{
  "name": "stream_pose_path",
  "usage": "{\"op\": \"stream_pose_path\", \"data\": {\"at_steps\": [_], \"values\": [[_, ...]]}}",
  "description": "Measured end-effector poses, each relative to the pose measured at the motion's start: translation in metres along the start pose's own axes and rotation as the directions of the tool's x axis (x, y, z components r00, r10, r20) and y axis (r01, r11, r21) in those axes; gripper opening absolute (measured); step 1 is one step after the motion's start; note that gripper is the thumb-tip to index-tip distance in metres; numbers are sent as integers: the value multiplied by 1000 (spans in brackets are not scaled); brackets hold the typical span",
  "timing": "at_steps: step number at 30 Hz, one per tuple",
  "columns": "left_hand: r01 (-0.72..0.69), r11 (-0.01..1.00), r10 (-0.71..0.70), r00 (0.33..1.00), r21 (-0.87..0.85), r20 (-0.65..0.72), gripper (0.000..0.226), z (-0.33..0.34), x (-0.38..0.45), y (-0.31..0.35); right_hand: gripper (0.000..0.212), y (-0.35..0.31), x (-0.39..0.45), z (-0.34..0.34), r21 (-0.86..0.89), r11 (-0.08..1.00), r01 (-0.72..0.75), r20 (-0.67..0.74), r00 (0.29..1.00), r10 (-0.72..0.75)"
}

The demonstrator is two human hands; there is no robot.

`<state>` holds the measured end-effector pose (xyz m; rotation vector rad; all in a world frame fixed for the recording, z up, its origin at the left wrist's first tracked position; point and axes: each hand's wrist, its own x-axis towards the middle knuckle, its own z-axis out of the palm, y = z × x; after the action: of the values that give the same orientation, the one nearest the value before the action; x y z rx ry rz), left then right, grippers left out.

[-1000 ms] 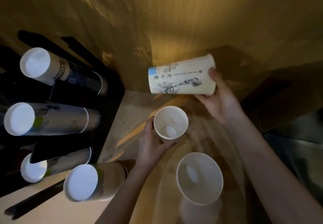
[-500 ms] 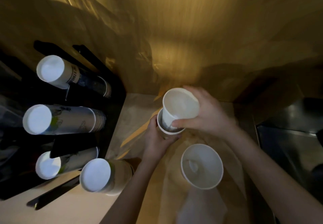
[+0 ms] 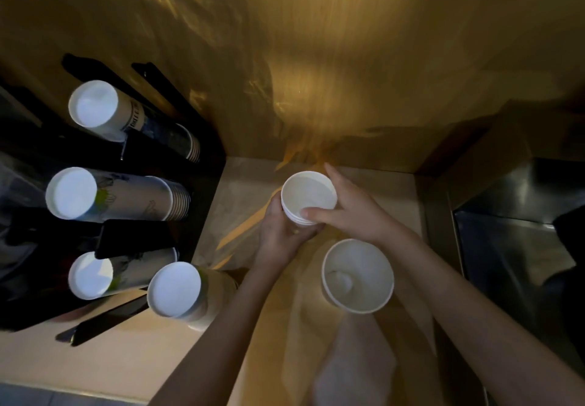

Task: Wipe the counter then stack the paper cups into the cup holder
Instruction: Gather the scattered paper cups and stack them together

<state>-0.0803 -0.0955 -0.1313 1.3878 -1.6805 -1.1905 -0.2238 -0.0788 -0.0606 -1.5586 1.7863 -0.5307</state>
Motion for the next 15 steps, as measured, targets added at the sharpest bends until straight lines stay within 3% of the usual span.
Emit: {"op": "stream_pose_path", "data": {"at_steps": [2,4,7,10,13,15], "values": [[5,1000,-5,1000,29,-1,82,-2,0,3,67,-6,-21,-6,81,996,32,-45,999,-29],[27,998,-27,1000,55,9,84,-2,1,6,59,-10,-47,-10,118,993,27,-76,997,-18],[64,993,-64,998,100,-1,84,-3,3,11,83,-11,-86,-8,85,996,-37,-89,995,44],[68,987,-70,998,144,9,84,-6,0,15,109,-7,-114,9,-85,993,-77,-100,993,69],[68,987,-72,997,143,27,83,-11,-9,16,103,6,-125,30,-178,982,-69,-238,971,25],[65,990,-69,997,129,30,83,-17,-18,14,100,9,-128,31,-103,990,-100,-325,944,61]]}}
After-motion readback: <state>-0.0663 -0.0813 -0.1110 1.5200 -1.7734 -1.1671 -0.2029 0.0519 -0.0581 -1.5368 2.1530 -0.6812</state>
